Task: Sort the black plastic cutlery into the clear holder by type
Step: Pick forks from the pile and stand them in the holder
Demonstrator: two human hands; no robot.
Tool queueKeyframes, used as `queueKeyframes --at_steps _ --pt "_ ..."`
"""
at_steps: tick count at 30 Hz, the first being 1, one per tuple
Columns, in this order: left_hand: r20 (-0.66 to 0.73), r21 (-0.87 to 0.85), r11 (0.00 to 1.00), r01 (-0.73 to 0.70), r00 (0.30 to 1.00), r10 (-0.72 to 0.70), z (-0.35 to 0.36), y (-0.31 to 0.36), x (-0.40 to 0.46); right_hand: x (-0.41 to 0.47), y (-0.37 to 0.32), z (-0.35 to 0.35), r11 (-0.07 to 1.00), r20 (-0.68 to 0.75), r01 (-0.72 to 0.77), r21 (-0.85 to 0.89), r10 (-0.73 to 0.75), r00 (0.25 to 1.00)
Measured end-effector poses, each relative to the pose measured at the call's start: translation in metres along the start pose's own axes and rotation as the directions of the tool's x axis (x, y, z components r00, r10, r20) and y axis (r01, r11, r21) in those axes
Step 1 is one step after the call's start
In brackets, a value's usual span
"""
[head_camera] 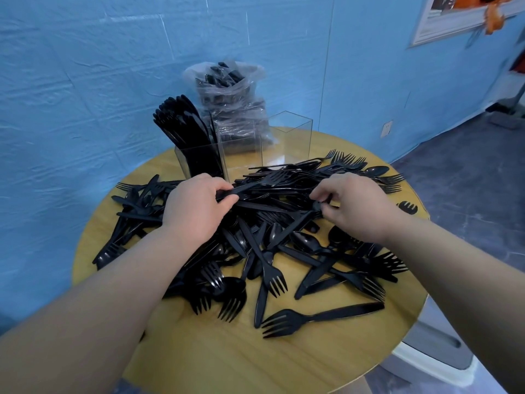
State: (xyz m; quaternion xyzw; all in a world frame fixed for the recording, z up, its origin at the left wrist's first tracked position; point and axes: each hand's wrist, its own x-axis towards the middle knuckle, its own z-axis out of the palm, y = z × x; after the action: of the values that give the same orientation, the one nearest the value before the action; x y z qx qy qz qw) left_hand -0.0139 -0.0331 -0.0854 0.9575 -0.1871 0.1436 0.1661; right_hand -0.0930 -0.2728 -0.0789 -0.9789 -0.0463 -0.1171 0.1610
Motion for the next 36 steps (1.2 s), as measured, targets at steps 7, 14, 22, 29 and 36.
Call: queueKeyframes --at_steps 7,14,22,29,36 --pt "0.038 -0.053 0.999 0.002 0.999 0.000 -0.002 -0.003 -0.004 0.005 -0.008 0.006 0.993 0.197 0.072 -0.096 -0.052 0.979" --pt "0.026 -0.088 0.996 -0.007 1.000 0.009 -0.004 -0.004 -0.004 0.012 -0.008 0.009 0.978 0.099 0.079 -0.191 -0.061 0.993" --pt "0.080 -0.143 0.989 -0.028 0.996 0.040 -0.010 0.000 -0.005 0.015 -0.012 0.002 0.991 0.025 0.079 -0.105 -0.077 0.997" --pt "0.122 -0.104 0.992 -0.068 0.989 0.080 -0.018 0.009 -0.007 0.006 -0.011 -0.008 0.999 0.012 0.006 -0.040 -0.006 1.000" --pt "0.148 -0.140 0.988 -0.060 0.986 0.080 -0.025 0.016 -0.011 -0.004 -0.012 -0.020 0.999 -0.069 -0.023 0.046 0.026 0.997"
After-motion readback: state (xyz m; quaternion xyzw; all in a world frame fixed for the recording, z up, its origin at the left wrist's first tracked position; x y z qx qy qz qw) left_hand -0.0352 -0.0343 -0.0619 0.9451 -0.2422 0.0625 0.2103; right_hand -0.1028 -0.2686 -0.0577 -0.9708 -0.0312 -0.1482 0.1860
